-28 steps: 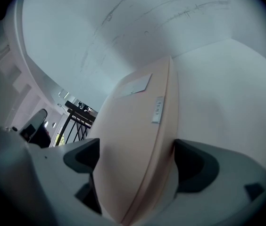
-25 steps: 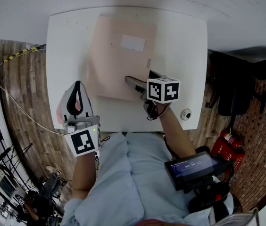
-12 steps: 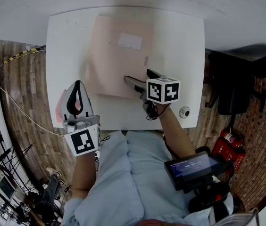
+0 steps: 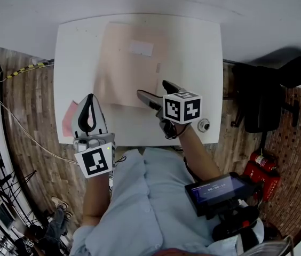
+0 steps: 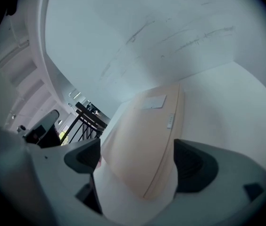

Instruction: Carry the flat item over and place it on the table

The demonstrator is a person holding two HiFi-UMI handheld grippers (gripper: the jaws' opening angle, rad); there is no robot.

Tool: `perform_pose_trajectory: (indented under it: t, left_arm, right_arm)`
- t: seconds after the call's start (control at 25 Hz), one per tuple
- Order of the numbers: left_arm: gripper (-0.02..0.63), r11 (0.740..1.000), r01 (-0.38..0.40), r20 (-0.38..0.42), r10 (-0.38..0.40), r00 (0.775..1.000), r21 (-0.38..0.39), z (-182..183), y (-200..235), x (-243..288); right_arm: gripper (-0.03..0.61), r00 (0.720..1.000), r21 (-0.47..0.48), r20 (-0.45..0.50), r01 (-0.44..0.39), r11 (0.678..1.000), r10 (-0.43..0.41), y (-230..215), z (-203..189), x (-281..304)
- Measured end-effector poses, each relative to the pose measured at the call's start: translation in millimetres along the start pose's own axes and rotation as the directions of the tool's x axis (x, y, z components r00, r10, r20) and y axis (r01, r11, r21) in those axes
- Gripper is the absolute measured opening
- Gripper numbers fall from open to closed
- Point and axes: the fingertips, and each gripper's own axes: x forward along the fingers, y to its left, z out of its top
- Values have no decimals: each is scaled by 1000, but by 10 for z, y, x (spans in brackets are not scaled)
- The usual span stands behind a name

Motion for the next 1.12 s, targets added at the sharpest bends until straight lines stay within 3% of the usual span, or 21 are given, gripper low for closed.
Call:
perform_pose_trajectory:
  t: [0.28, 0.4, 0.56, 0.68, 0.8, 0.92, 1.12]
  left_arm:
    - [9, 1000, -22, 86, 22, 996, -5, 358, -191, -289]
    - [9, 999, -37, 120, 37, 992, -6, 534, -249, -408]
    - [9, 999, -44, 175, 46, 984, -12, 819, -335, -531]
    - [9, 998, -54, 210, 58, 976, -26, 972, -348, -599]
    - [9, 998, -52, 228, 59, 972, -39, 1080, -353, -620]
    - [9, 998, -58, 249, 65, 966, -32, 1153, -324, -643]
    - [9, 997, -71, 256, 78, 964, -38, 1179, -200, -672]
  right_arm:
    - [453, 991, -139, 132, -16, 990, 35, 372, 173, -492]
    - [337, 971, -216, 225, -31, 976, 81, 602, 320, -760]
    - [188, 930, -336, 357, 39, 941, 89, 841, 583, -1109]
    - [104, 874, -405, 472, 94, 910, 120, 1029, 775, -1347]
    - [54, 824, -454, 551, 159, 877, 136, 1167, 913, -1519]
    - [13, 792, -475, 594, 207, 855, 138, 1236, 974, -1614]
    - [6, 782, -498, 611, 257, 828, 125, 1312, 955, -1616]
